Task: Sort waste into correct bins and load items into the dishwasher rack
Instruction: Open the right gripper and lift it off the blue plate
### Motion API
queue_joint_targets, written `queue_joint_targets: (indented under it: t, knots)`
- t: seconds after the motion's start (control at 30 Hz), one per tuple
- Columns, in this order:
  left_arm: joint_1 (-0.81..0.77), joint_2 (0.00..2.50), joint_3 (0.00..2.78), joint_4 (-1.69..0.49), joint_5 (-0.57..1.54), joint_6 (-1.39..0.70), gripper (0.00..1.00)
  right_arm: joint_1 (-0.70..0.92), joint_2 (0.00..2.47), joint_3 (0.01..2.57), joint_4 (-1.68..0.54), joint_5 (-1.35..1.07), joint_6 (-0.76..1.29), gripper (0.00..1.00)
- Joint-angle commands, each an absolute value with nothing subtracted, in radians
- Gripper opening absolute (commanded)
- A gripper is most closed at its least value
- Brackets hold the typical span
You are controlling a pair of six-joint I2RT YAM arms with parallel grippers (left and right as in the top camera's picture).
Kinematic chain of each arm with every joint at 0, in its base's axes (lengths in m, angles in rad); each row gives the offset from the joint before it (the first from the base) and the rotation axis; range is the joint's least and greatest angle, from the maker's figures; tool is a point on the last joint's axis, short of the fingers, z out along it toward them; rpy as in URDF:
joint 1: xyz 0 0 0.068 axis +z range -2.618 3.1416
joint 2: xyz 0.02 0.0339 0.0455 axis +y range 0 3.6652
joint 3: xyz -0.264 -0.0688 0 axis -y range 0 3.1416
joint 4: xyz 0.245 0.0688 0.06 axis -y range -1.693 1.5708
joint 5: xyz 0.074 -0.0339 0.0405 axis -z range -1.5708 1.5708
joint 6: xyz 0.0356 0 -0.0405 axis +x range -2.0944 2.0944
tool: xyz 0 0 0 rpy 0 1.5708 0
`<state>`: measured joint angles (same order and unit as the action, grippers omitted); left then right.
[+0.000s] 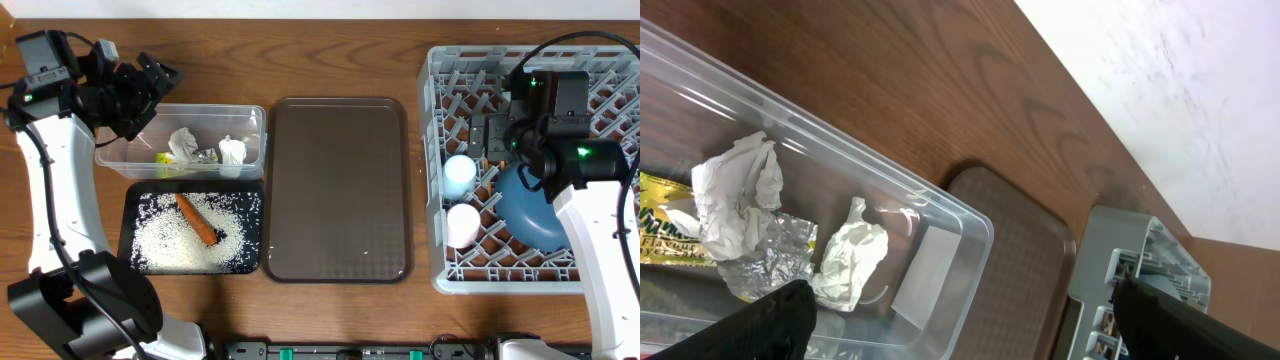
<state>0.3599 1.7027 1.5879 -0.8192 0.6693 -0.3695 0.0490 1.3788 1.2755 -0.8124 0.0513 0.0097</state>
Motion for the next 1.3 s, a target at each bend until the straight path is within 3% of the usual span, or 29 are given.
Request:
queue_joint_targets:
  t: [0.0,1.27]
  knots:
    - [0.365,1.710,1.581,-0.822,0.661,-0.371,0.96,0.057,1.366,1.293,-0.813,0.075,-0.009,0.99]
    - [0.365,1.710,1.581,-0.822,0.661,-0.371,0.96,0.060,1.274,1.287,-0.855,0.075,-0.008,0.99]
